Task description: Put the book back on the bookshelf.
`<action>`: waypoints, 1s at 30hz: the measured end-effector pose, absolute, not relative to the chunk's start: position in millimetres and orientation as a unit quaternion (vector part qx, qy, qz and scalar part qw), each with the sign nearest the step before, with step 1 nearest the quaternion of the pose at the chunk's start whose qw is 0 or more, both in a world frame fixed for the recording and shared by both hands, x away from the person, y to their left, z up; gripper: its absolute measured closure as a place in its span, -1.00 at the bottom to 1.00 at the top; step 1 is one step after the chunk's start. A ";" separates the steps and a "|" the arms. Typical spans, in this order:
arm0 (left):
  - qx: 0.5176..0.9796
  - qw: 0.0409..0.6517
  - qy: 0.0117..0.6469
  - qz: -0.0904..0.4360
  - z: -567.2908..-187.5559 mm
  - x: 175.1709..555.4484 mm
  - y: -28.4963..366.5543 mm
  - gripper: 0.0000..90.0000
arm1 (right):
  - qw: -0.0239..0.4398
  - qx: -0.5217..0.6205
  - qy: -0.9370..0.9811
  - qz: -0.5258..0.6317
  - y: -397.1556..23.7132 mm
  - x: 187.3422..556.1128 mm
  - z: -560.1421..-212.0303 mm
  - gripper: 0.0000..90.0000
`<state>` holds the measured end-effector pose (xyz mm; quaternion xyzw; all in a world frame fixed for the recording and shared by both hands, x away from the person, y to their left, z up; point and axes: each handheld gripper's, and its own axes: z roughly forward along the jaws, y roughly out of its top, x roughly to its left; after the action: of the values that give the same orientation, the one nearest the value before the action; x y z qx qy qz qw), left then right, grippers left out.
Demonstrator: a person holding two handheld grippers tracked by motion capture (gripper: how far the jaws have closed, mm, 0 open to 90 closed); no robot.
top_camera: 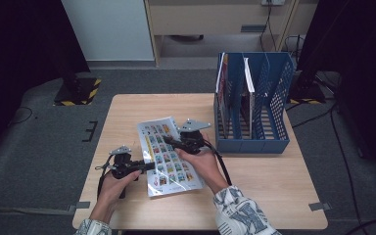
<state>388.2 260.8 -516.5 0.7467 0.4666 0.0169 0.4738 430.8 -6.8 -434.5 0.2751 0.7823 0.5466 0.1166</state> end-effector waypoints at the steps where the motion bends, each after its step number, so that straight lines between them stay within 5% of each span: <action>1: 0.748 0.472 0.467 0.019 -515.8 387.8 260.3 0.39 | 0.115 0.276 0.782 0.548 -7.9 430.9 -434.7 0.62; 30: 0.764 0.466 0.418 0.155 -479.1 374.2 255.1 0.53 | 0.111 0.259 0.776 0.564 -25.8 430.5 -413.1 0.61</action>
<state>374.2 255.1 -479.1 0.7644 0.4180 0.1554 0.4657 430.5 -25.8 -413.1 0.2594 0.7763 0.5637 0.1106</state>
